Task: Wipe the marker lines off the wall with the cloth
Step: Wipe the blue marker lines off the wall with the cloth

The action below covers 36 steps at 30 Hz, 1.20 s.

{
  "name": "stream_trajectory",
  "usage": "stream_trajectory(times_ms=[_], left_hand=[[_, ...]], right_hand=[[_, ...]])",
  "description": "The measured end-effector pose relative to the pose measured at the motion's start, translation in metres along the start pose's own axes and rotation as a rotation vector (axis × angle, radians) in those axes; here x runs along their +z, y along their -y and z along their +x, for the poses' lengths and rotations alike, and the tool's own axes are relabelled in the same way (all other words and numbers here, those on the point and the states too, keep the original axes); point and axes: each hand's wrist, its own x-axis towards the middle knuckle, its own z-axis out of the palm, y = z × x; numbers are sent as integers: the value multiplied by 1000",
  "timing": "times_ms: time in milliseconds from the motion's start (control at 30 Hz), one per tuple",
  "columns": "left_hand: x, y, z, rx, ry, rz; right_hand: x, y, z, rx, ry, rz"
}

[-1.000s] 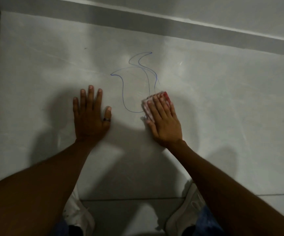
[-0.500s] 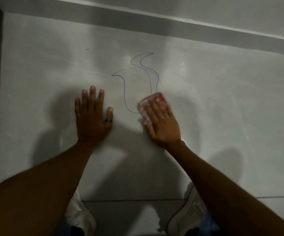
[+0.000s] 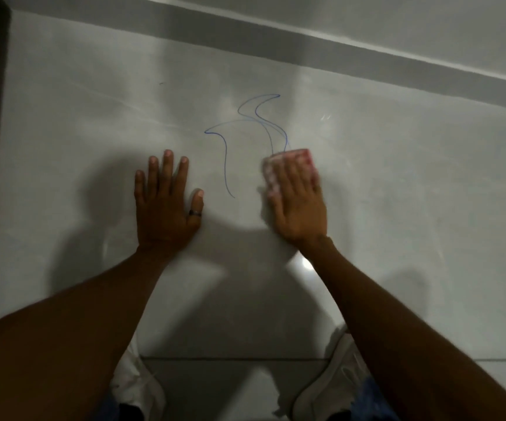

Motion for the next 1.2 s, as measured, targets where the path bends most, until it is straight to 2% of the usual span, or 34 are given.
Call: stream_trajectory(times_ms=[33, 67, 167, 267, 367, 467, 567, 633, 667, 767, 867, 900, 967, 1000, 1067, 1100, 1167, 1200], left_hand=[[0, 1, -1, -3, -1, 2], [1, 1, -2, 0, -3, 4], [3, 1, 0, 15, -18, 15], [6, 4, -1, 11, -22, 36], [8, 4, 0, 19, -33, 43], [8, 5, -1, 15, -36, 43], [6, 3, -1, 19, -20, 44], [5, 3, -1, 8, -14, 41], [4, 3, -2, 8, -9, 41], [4, 2, -2, 10, -5, 46], [3, 2, -2, 0, -2, 34], [3, 2, -2, 4, 0, 29], [4, 1, -1, 15, -2, 26], [4, 2, -1, 13, -6, 30], [4, 3, -2, 5, -10, 35], [3, 3, -2, 7, -9, 35], [3, 1, -1, 16, -8, 31], [3, 1, 0, 16, -9, 33]], right_hand=[[-4, -1, 10, 154, -13, -3], [-5, 1, 16, 198, -6, -25], [-9, 0, 32, 3, 20, -39], [-18, -3, 53, 143, 13, 2], [-18, 5, 70, 55, 39, -9], [-24, 13, 92, 162, 24, 33], [-26, 16, 115, 47, 60, 21], [-32, 23, 133, 175, 40, 57], [-34, 27, 139, 178, 50, 56], [-32, 35, 147, -75, 94, 34], [-35, 40, 145, 115, 55, 58], [-35, 42, 142, 82, 71, 44], [-30, 41, 135, -138, 126, 7], [-30, 41, 133, -154, 133, 21], [-31, 43, 125, -32, 103, 43], [-29, 43, 119, -30, 97, 44], [-22, 40, 105, -161, 97, 23], [-20, 40, 99, -163, 88, 40]])
